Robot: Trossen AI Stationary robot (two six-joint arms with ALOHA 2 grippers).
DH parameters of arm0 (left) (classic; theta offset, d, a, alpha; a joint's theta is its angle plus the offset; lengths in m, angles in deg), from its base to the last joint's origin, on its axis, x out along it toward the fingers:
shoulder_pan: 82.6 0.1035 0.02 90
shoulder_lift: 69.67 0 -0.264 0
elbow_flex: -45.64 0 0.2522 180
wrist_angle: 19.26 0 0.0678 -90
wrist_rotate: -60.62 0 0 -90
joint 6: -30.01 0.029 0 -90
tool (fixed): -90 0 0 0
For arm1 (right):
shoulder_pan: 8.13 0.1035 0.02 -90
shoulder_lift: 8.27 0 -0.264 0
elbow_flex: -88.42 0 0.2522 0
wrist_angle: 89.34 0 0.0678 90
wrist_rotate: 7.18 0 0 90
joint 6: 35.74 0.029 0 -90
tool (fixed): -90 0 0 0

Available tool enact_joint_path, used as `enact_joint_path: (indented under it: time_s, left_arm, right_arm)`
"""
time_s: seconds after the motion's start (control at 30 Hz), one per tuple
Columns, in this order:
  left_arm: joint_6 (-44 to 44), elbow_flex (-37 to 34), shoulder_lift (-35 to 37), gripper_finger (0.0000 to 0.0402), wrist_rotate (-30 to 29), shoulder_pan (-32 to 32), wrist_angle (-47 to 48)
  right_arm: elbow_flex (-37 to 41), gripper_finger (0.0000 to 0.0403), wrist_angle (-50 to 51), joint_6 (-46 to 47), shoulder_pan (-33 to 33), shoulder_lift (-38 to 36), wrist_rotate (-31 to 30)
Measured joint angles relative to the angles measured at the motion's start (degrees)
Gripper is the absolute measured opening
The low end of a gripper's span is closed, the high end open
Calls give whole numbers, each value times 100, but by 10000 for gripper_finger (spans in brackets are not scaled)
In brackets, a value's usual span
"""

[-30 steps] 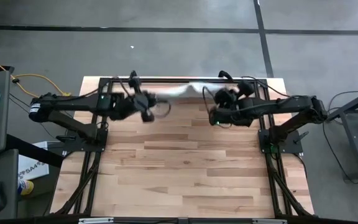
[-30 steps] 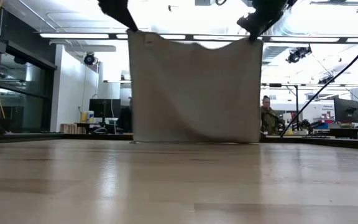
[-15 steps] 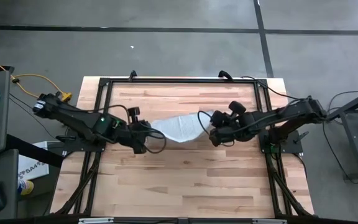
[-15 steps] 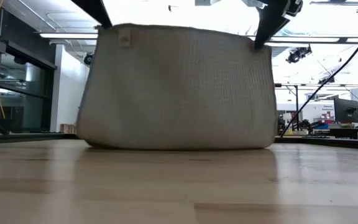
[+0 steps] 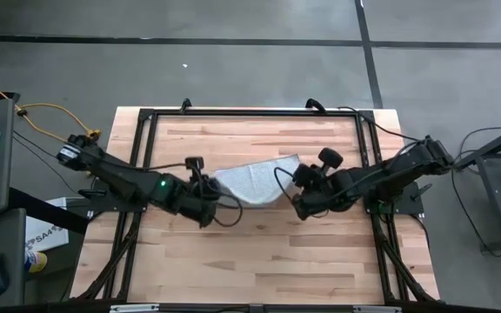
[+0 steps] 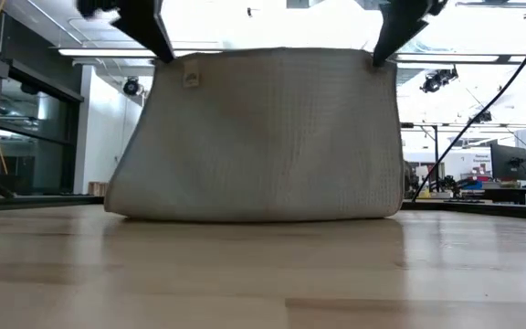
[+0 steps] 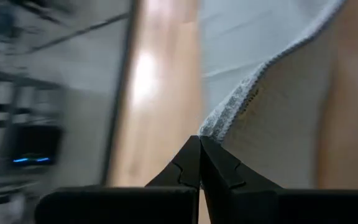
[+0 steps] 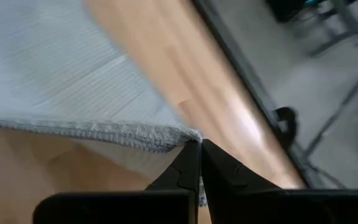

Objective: Fold microfiber towels
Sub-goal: Fold the gray microfiber cloth

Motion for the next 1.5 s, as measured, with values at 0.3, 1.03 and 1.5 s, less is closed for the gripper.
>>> enact_joint_path:
  time_s: [0.3,1.03,1.5]
  left_arm:
    - [2133,0,7,0,-1145,1988,-776]
    - [1875,2,621,0,239,942,-1259]
    - [-349,-593,282,0,1333,132,-381]
  right_arm:
    - [0,3,-436,-1220,-1441,0,-1601]
    - [-2,3,-1788,-2218,-1546,-175,278]
    - [0,3,-1116,-1060,-394,-92,1838]
